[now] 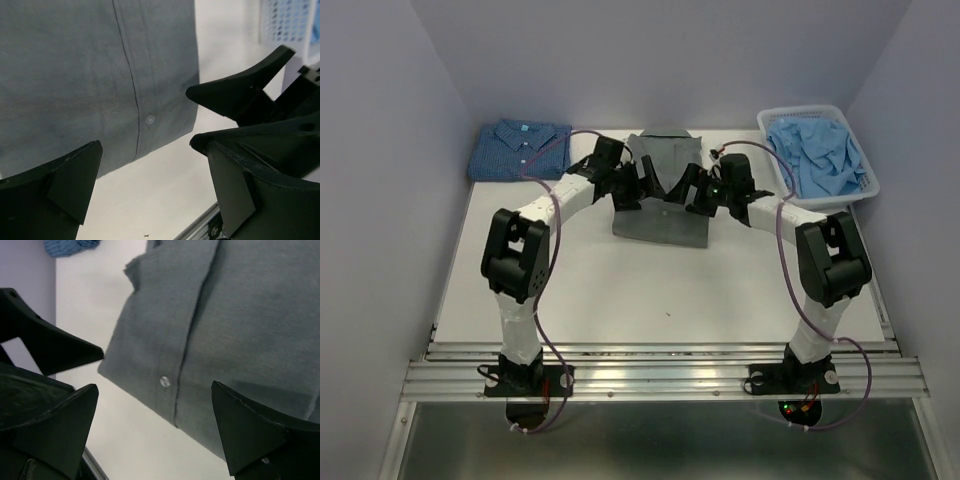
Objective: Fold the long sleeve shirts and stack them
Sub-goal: Fold the shirt
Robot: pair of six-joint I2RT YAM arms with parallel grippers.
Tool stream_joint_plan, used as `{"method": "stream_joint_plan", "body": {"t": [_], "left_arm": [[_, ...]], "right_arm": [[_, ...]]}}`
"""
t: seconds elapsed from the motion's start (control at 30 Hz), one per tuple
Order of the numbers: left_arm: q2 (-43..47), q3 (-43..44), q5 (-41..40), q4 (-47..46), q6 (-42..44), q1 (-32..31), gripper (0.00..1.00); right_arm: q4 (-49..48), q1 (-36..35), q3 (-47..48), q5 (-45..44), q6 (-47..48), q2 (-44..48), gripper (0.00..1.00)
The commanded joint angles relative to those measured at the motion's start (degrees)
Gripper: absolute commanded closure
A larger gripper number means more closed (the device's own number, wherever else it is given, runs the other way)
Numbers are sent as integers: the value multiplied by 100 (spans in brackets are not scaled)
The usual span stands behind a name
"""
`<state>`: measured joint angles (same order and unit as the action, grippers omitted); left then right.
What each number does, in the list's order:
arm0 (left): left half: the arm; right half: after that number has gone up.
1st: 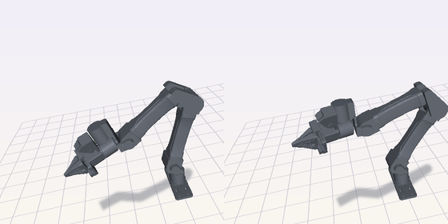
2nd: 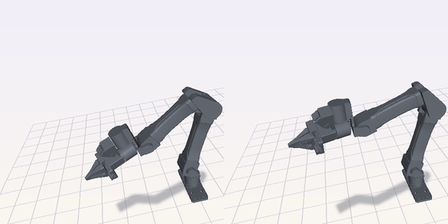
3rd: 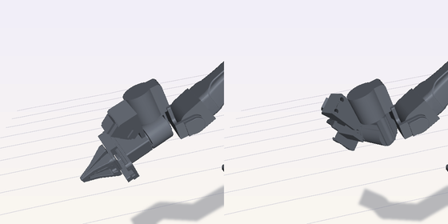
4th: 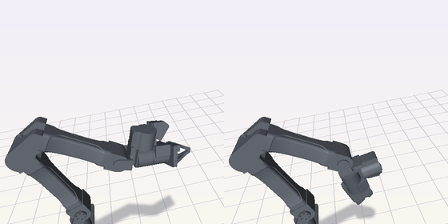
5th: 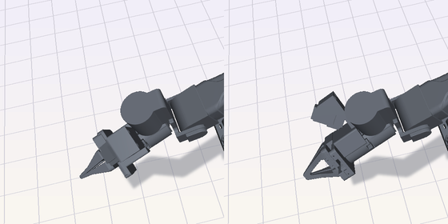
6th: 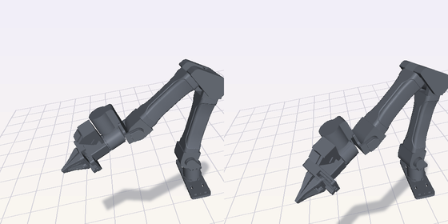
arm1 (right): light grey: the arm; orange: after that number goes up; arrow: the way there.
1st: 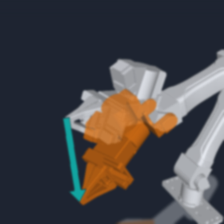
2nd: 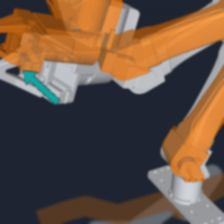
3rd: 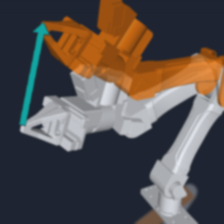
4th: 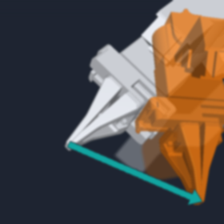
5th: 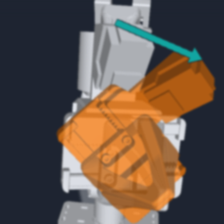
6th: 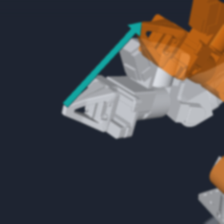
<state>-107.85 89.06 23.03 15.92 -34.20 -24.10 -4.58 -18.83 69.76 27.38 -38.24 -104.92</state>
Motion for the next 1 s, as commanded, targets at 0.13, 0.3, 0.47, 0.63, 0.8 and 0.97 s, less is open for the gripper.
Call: {"method": "stream_joint_plan", "body": {"t": [0.13, 0.3, 0.47, 0.63, 0.8, 0.97], "left_arm": [[-746, -801, 765, -590, 9, -157, 1], [-974, -952, 572, -442, 219, -95, 1], [-817, -890, 195, -64, 484, -86, 1], [-123, -1205, -17, 52, 651, -86, 1], [554, -1347, -53, 8, 572, -86, 1], [529, -1102, -167, -98, 493, -60, 1]], "right_arm": [[-588, 55, -664, -408, -131, -485, 0], [-895, 55, -1646, -198, -315, -441, 0], [-1019, 55, -2177, -57, -448, -134, 0], [-334, 55, -1993, 153, 9, 841, 0], [-375, 55, -1519, 400, 80, 1386, 0], [-553, 55, -799, 242, 176, 1038, 0]]}}
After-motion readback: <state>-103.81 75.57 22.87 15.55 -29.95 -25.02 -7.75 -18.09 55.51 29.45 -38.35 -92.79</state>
